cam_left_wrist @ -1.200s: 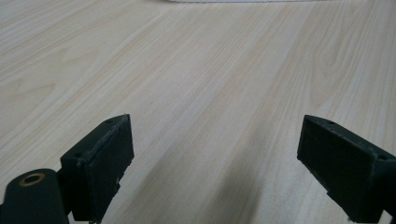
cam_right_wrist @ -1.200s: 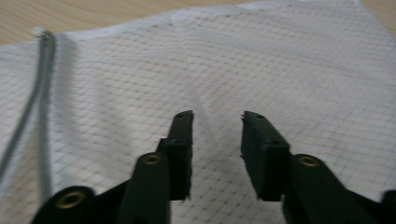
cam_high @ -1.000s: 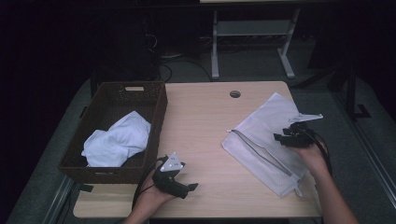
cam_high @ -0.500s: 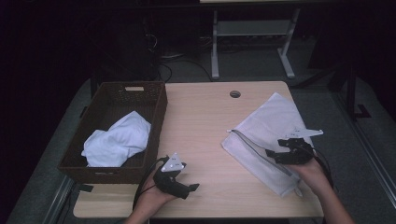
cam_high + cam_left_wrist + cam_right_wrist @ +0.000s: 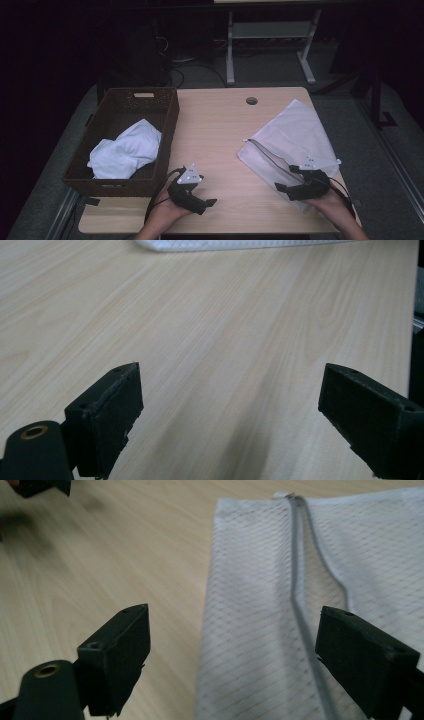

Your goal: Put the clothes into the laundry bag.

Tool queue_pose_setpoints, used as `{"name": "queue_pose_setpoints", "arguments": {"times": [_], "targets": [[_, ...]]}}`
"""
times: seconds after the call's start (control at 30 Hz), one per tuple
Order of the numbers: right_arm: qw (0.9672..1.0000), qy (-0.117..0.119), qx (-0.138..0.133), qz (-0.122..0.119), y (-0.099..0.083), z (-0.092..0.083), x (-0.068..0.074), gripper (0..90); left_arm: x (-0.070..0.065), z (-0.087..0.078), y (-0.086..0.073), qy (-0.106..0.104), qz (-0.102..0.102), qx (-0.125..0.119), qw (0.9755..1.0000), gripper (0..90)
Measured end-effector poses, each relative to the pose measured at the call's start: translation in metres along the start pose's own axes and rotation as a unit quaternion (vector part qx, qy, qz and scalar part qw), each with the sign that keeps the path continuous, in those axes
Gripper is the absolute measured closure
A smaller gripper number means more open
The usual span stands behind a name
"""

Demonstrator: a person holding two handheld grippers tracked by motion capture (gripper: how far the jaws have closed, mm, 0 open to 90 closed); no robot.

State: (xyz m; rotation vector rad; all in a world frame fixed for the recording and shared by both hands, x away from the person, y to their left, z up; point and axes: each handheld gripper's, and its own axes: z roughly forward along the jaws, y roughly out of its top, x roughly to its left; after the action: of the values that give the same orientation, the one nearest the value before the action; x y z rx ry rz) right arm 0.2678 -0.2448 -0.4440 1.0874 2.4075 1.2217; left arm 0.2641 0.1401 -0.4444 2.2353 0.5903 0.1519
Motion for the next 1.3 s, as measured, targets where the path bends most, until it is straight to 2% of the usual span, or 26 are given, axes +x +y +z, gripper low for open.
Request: {"name": "queue_pose_setpoints", "arguments": {"times": [0.17,0.27,0.4,0.7,0.9,1.03,1.3], "targets": [[0.9997,-0.001,0.010,-0.022,-0.006,0.004,0.009,13.3,-0.002,-0.008,0.013,-0.008,0.003,0.000,1.0000,10.2],[0.9996,-0.003,0.015,-0.023,-0.005,0.007,0.009,13.3,0.000,-0.016,0.026,-0.014,0.009,0.005,0.9998,10.2],[0.9996,-0.003,0.015,-0.023,-0.006,0.008,0.010,13.3,0.006,-0.030,0.041,-0.012,0.016,0.005,0.9998,10.2],[0.9995,-0.002,0.014,-0.027,-0.005,0.010,0.012,13.3,0.027,-0.066,0.065,0.012,0.018,0.010,0.9997,10.1],[0.9993,-0.003,0.016,-0.034,-0.005,0.010,0.013,13.3,0.047,-0.088,0.075,0.042,0.012,0.018,0.9989,10.2],[0.9991,-0.003,0.019,-0.039,-0.005,0.011,0.014,13.3,0.060,-0.100,0.078,0.062,0.015,0.032,0.9974,10.1],[0.9989,-0.003,0.020,-0.042,-0.004,0.012,0.014,13.3,0.088,-0.125,0.078,0.090,-0.002,0.042,0.9951,10.1]]}}
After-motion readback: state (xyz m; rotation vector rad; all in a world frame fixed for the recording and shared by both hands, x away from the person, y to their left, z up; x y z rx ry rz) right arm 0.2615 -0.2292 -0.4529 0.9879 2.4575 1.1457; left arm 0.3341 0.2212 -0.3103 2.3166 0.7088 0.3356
